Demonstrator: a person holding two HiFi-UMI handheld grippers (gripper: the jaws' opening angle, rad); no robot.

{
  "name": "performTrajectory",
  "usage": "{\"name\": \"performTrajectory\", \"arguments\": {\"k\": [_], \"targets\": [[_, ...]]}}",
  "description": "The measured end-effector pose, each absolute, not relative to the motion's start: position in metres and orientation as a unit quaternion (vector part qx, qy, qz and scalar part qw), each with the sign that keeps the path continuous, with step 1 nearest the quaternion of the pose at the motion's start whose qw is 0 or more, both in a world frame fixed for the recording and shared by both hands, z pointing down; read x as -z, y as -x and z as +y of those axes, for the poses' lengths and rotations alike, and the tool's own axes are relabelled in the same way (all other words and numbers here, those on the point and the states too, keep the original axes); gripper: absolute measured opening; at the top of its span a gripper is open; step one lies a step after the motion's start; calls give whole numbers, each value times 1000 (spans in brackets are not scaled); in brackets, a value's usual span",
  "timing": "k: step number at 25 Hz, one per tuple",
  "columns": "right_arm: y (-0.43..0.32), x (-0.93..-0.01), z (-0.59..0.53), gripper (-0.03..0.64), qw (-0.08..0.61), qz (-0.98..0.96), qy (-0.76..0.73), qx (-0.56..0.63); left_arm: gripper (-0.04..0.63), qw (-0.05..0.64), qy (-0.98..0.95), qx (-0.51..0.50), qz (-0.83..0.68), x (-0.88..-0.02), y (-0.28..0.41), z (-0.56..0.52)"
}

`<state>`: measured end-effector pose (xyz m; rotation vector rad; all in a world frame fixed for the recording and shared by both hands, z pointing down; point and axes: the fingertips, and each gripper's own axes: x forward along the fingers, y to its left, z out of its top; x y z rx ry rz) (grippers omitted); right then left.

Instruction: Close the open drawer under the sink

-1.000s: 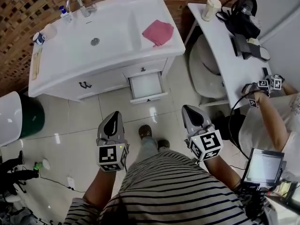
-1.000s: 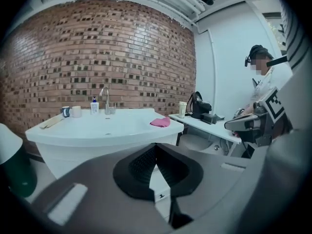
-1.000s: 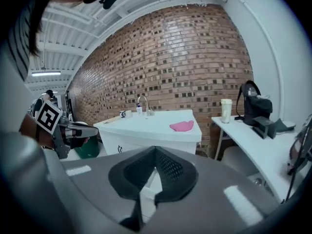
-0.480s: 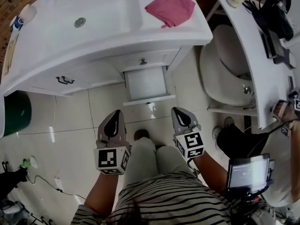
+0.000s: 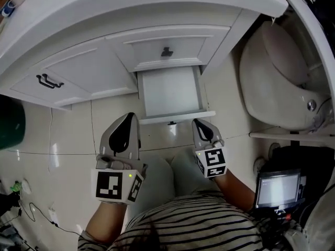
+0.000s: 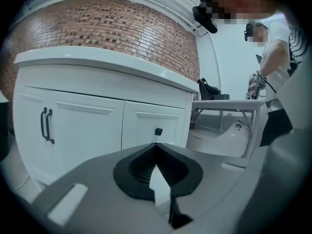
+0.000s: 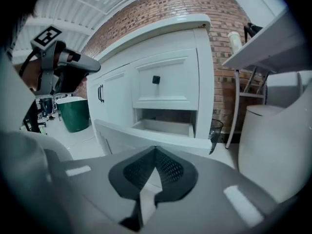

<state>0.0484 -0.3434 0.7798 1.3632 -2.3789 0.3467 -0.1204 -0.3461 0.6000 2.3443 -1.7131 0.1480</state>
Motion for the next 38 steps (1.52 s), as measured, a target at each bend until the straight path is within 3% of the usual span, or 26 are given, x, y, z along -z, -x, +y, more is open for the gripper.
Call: {"name": "performTrajectory", "arguments": {"k": [11, 38], "targets": [[-46, -778, -380, 2, 144, -847, -505, -79, 17, 102, -771, -81, -623, -636, 159, -337], [-23, -776, -529, 2, 212, -822, -524, -63, 17, 112, -753, -101, -640, -655, 194, -322]]}}
